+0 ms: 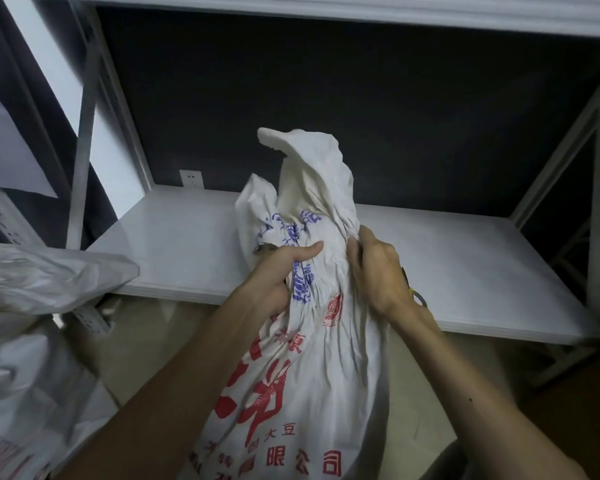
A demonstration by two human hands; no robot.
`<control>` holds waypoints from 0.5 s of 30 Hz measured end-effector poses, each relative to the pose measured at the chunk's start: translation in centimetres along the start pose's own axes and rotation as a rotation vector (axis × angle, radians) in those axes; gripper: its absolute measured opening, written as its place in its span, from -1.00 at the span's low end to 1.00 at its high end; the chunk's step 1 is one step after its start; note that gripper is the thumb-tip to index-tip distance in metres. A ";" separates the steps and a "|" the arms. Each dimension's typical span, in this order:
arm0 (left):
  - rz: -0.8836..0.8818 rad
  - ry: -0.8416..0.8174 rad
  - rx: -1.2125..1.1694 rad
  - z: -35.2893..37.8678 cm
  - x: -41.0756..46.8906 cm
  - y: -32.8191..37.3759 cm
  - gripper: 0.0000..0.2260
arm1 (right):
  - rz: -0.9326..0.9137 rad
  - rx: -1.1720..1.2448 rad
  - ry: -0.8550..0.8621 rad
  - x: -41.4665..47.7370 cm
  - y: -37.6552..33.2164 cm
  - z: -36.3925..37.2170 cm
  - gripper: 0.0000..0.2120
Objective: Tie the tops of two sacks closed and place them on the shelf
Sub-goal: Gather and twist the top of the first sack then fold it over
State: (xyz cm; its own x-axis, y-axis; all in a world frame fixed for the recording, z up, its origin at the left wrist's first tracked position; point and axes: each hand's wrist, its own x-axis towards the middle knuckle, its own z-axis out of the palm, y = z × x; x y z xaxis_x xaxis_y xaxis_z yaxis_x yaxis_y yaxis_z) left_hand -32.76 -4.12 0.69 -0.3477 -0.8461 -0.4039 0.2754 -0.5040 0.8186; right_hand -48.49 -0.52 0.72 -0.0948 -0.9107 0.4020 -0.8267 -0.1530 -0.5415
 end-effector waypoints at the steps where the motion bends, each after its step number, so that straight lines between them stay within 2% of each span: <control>1: 0.054 0.030 0.007 0.1 0.1 -0.2 -0.71 | 0.015 -0.004 -0.005 0.1 0.1 0.0 -0.81; 3: 0.167 0.083 0.017 0.2 0.2 -0.3 -0.63 | 0.043 -0.025 -0.017 0.2 0.1 0.1 -0.81; 5: 0.239 0.099 0.016 0.4 0.1 -0.5 -0.57 | 0.034 -0.108 0.014 0.3 0.3 0.6 -0.71; 8: 0.292 0.108 -0.007 0.6 -0.1 -0.9 -0.58 | -0.005 -0.269 0.056 0.1 0.3 1.4 -0.58; 11: 0.320 0.102 -0.034 0.6 -0.3 -1.0 -0.59 | -0.061 -0.326 0.058 0.0 0.2 1.8 -0.56; 13: 0.312 0.100 -0.078 0.2 -0.2 -0.8 -0.57 | -0.161 -0.251 0.094 0.1 0.0 1.8 -0.60; 15: 0.302 0.097 -0.105 -0.1 -0.2 -0.6 -0.55 | -0.137 -0.033 0.062 -0.1 -0.7 1.4 -0.71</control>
State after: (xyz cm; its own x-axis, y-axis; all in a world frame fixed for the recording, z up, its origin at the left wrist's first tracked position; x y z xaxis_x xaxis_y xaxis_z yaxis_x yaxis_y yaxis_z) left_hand -32.75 -3.65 0.18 -0.1504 -0.9701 -0.1906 0.4459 -0.2386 0.8627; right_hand -47.17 -0.84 0.01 -0.0132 -0.8568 0.5155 -0.8521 -0.2601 -0.4541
